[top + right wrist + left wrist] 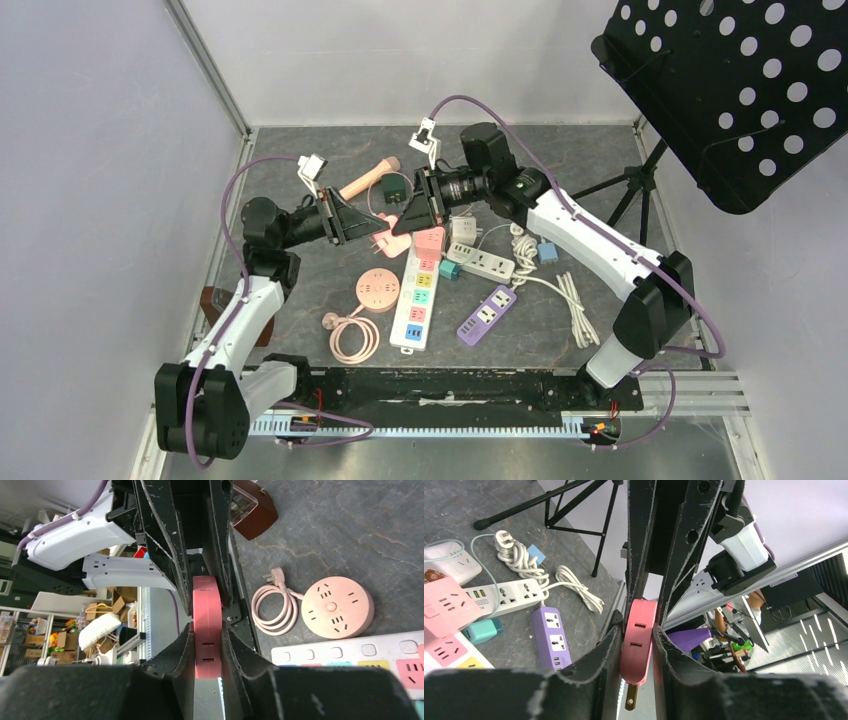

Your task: Insert the plug

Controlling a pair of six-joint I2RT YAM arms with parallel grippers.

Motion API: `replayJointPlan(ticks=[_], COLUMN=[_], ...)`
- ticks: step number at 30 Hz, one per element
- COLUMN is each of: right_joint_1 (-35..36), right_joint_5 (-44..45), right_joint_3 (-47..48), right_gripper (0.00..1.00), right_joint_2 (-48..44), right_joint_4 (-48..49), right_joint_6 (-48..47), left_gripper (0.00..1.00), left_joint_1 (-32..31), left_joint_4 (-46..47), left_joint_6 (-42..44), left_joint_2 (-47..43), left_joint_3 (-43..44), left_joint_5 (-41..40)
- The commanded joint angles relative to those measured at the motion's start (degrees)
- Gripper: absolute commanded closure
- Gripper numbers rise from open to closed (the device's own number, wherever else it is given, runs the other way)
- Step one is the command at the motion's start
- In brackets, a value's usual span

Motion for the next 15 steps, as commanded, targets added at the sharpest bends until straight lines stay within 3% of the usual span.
replayJointPlan(ticks=[1,3,4,5,9,11,15], right_joint_1=[0.1,0.1,0.1,0.1,0.3,0.7,2.2], right_joint_5=[-0.8,-0.9,-0.9,-0.7,1.3,2.4,4.0], right_joint_3=[-1.0,-1.2,-1.4,-1.7,-6.7,-9.5,-11.0], right_gripper=[1.0,1.0,0.98,0.91,0.45,0.35,0.39], right_joint_2=[-1.7,-1.7,-1.8,-1.9,-4.8,-6.4,-6.1], right_joint_4=[6.2,6.7,7.0,7.1,11.6,15.3,17.1], right_joint_6=[3.6,4.2,4.4,4.1,3.4,3.7,4.2], left_gripper=[0.74,0.96,0.98,0.98,0.98,0.98,0.98], left_joint_1=[-1.7,-1.7,-1.7,-1.7,-1.6,-1.6,-1.6], left_joint_4=[3.6,3.5,3.3,3.0,2.6,4.1,7.8], left_joint_6=[-2.6,-2.3,-2.1,-1.9,-2.1,-3.3,-6.0], left_joint_2=[-0.5,-0.7,-0.6,-0.6,-0.2,0.0,0.3], left_joint_3=[0.3,0.6,0.8,1.1,2.2,2.3,2.3], left_joint_5=[3.8,3.7,3.4,3.1,0.9,0.3,0.4])
